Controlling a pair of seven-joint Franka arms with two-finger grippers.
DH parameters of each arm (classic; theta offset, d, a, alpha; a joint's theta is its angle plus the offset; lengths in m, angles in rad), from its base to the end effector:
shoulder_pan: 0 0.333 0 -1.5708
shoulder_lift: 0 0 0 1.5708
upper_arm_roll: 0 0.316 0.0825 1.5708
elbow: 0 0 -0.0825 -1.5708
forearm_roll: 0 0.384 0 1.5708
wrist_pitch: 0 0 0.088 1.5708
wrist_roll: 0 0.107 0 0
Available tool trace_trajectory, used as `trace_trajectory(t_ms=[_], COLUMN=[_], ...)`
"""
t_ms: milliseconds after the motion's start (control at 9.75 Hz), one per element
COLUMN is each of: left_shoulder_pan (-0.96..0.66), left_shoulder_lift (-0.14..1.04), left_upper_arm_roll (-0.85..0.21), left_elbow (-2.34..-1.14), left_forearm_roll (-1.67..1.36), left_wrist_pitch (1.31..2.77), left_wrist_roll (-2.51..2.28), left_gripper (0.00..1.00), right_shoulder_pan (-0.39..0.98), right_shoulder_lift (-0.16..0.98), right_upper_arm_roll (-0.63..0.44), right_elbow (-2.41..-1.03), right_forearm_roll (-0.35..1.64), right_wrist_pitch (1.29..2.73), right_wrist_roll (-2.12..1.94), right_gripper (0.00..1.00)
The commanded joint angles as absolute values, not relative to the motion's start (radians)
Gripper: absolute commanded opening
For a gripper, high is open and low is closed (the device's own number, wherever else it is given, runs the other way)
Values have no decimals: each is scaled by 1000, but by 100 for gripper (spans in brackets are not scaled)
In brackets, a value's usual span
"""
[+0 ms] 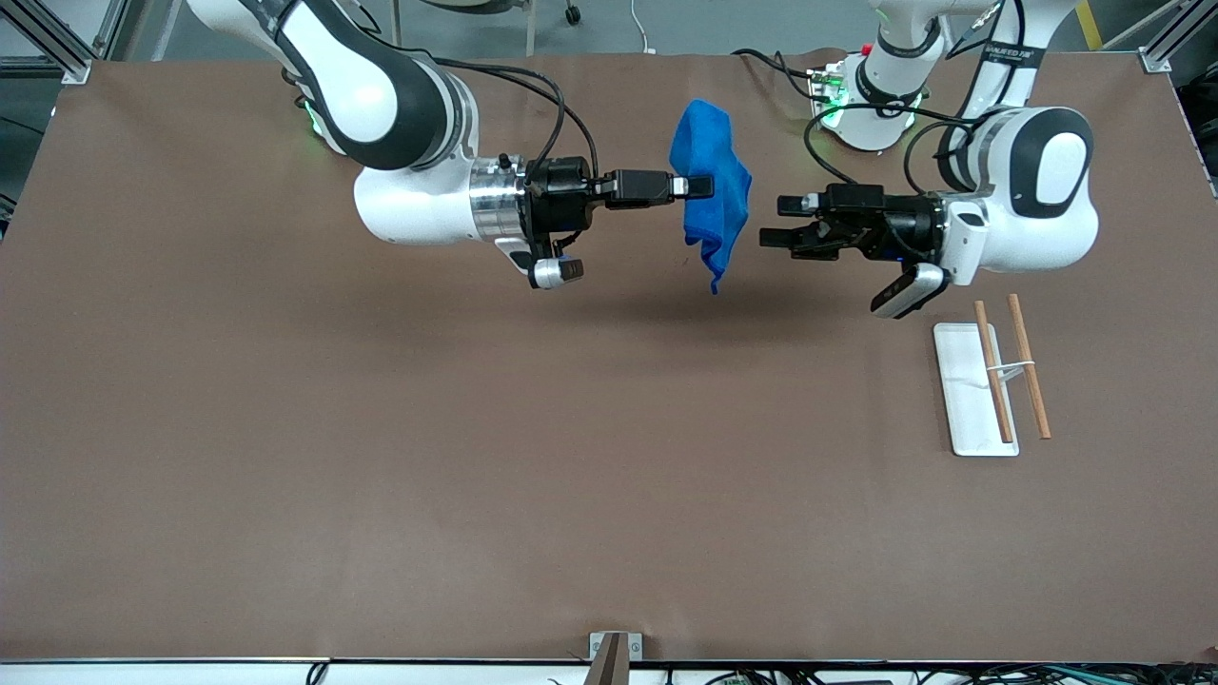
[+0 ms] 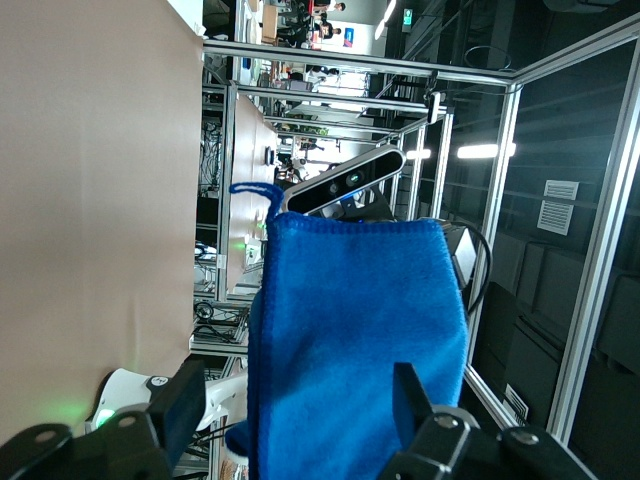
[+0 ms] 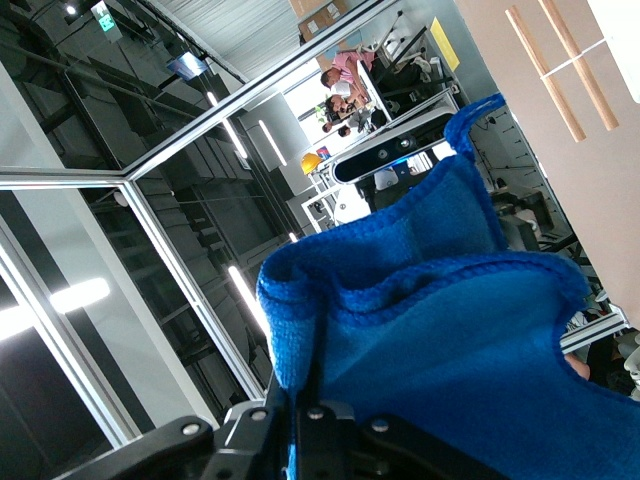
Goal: Right arm passes towel to left arm to hang
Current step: 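Grasp the hanging towel with the left gripper beside the right gripper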
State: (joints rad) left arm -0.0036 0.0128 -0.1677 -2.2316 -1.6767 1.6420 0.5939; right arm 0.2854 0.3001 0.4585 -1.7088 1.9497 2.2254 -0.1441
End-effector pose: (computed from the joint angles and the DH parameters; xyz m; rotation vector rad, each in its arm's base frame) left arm 0.4947 -0.1868 0.4220 1.5313 0.0278 -0.1079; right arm 0.5017 0.4555 0.4979 -1.4100 0.3727 0.3860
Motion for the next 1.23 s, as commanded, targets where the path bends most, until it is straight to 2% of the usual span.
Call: trace_trajectory(t_ms=[0, 410, 615, 923, 1026, 1128], left_shoulder_pan=[0, 2, 2, 0, 3, 5], left_shoulder_lift=[17, 3, -11, -14, -14, -12], left_upper_arm_roll=[-207, -222, -224, -232, -239, -239], left_elbow=[-2278, -2280, -2281, -2281, -2281, -2280], left_forearm_roll=[-1697, -1730, -1733, -1733, -1733, -1733], left_wrist_pitch=[1681, 1681, 1681, 1680, 1680, 1681], left_wrist_roll=[627, 615, 614, 614, 614, 615], left_gripper=[82, 81, 70, 63, 51, 20], right_shoulder_pan=[290, 290, 290, 290, 290, 290], right_shoulder_lift=[305, 305, 305, 305, 305, 305], right_upper_arm_roll=[457, 457, 457, 457, 457, 457], right_elbow=[-1694, -1694, -1694, -1694, -1694, -1694], right_forearm_roll=[1980, 1980, 1980, 1980, 1980, 1980], right_wrist_pitch=[2226, 2226, 2226, 2227, 2227, 2227], right_wrist_roll=[-161, -161, -161, -161, -161, -161], right_gripper=[0, 0, 0, 0, 0, 0])
